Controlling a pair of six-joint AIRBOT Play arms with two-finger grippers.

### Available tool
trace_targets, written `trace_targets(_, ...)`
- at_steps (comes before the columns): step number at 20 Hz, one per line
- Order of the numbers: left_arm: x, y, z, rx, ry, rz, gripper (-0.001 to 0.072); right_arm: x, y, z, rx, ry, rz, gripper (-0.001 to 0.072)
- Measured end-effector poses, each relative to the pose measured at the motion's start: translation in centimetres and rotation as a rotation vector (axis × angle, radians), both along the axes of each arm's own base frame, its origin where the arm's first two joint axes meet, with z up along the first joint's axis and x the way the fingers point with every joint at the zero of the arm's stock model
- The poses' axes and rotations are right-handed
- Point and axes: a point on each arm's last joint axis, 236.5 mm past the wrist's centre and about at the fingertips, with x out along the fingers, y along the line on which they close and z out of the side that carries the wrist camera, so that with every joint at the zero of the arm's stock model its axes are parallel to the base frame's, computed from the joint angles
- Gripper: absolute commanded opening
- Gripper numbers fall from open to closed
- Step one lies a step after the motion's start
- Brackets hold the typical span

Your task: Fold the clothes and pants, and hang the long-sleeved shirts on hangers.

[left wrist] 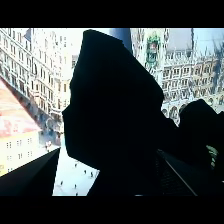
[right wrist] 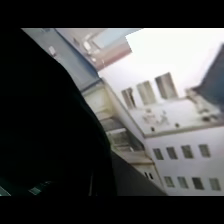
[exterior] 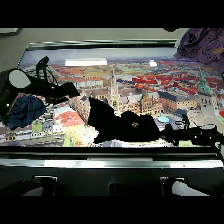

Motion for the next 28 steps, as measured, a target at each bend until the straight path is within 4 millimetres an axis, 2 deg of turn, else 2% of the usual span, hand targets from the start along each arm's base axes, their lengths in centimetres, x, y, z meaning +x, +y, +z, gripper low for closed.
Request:
trace_targets(3,0.3,2.0,1.2,-0.037,-0.011,0.054,0.0683,-0.1,0.0,-0.4,-0.008,-0.017,0.005,0.0029)
trace_targets(5,0.0,4.3,1.3,-0.035,-0.014,0.083,0.0682,0.1,0.0,-0.5,-0.011,-0.027,0.0,0.0029)
trace_targets(6,-0.4,5.7,0.7,-0.029,-0.007,0.095,0.0683,0.1,0.0,-0.5,-0.011,-0.031,0.002,0.0029)
trace_targets(8,-1.8,7.9,-2.2,-0.023,0.033,0.111,0.0683,0.2,0.0,-0.5,-0.014,-0.035,-0.001,0.0028)
trace_targets(10,-2.9,8.2,-5.9,-0.076,0.071,0.126,0.0683,0.2,0.0,-0.5,-0.015,-0.038,0.0,0.0028)
trace_targets(14,-4.4,4.9,-12.1,-0.254,0.108,0.12,0.0683,0.3,-0.1,-0.5,-0.016,-0.039,-0.003,0.0029)
trace_targets(17,-5.0,1.8,-15.0,-0.337,0.133,0.091,0.0683,0.3,0.0,-0.5,-0.012,-0.036,-0.007,0.0029)
trace_targets(20,-4.9,-0.8,-16.9,-0.397,0.145,0.076,0.0682,0.3,0.0,-0.5,-0.007,-0.025,-0.018,0.0029)
trace_targets(25,-4.1,-3.6,-18.1,-0.453,0.152,0.062,0.066,0.2,0.2,-0.4,0.003,-0.009,-0.031,0.0029)
trace_targets(27,-3.3,-4.2,-18.0,-0.462,0.143,0.056,0.0423,0.1,0.2,-0.3,0.008,-0.002,-0.032,0.0029)
trace_targets(28,-3.0,-4.3,-18.0,-0.463,0.138,0.055,0.0269,0.0,0.3,-0.3,0.009,0.0,-0.031,0.0029)
